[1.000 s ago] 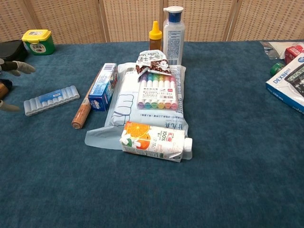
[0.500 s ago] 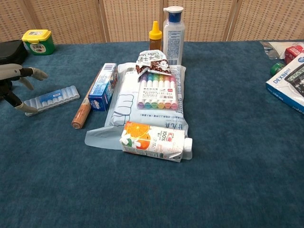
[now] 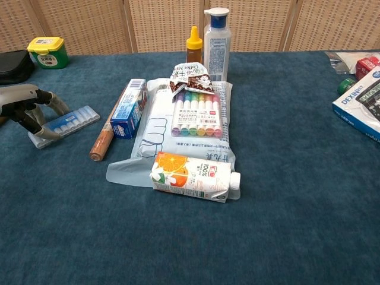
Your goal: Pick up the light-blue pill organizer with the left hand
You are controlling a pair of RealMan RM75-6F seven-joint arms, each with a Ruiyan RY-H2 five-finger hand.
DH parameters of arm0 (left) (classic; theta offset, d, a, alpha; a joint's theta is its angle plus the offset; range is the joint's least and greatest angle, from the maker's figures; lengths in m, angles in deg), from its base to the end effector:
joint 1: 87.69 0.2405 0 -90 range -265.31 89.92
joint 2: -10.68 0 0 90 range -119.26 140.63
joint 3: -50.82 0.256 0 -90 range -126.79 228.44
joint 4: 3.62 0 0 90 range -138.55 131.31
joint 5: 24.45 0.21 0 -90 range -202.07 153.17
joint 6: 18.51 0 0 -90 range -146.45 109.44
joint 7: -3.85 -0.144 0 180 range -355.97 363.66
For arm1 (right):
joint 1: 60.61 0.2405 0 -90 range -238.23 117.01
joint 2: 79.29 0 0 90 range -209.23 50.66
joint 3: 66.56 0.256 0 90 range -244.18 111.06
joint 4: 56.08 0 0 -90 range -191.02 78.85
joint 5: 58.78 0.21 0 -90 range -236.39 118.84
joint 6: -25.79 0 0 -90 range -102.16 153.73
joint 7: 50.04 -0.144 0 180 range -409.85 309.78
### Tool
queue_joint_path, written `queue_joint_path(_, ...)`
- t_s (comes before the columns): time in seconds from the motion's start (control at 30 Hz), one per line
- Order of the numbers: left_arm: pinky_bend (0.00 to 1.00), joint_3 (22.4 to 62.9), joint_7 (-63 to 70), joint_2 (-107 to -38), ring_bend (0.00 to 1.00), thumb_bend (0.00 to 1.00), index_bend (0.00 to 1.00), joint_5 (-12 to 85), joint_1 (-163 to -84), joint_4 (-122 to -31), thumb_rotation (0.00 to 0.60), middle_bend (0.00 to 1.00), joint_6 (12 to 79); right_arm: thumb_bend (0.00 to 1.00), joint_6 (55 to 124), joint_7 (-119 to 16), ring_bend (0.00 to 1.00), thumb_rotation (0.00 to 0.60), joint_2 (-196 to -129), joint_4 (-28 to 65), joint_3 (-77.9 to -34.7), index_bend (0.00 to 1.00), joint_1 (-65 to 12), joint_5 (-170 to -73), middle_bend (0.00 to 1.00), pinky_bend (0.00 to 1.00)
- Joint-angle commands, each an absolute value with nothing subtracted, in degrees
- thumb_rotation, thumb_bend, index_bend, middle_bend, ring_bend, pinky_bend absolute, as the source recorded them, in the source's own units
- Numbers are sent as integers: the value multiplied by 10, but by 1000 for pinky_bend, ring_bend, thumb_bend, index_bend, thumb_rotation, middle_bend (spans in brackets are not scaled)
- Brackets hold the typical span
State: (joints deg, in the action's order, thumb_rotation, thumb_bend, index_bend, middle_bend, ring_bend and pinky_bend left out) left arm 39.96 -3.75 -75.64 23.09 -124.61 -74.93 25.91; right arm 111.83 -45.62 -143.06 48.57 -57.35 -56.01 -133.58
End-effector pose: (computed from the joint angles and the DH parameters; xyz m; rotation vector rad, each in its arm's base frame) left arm -0.2738 0.3618 0.0124 -1.4848 -1.3698 -0.6903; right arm -0.2848 -0.1959 0.1682 1.1366 -1.0139 0.9811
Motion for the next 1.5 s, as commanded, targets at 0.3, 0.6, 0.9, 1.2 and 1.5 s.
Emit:
queue_joint_path(0.3,590,390,-18,-736,782,427,523,225,-1234,-770,600,536,271,0,1118,-479,0,600,-1434,476,-574,0,-562,-1345,0,0)
queue_joint_path(0.6,577,360,42,-668,779,429,526,263,-1208,-854,600,543,308,0,1114,-493,0,600,-1438,464,-574,0,-562,-1350,0,0)
queue_joint_path(0.9,568,322,86,-563,767,429,520,333,-1179,-997,600,542,376,0,1109,-507,0,599,-1447,451,-578,0,-561,-1356,0,0)
queue_joint_path(1.2,561,276,152,-471,764,427,518,395,-1151,-1115,600,542,438,0,1109,-530,0,600,-1458,435,-584,0,-566,-1361,0,0)
queue_joint_path(1.5,548,238,206,-417,758,424,507,422,-1137,-1173,600,536,484,0,1110,-542,0,597,-1460,426,-584,0,-572,-1360,0,0)
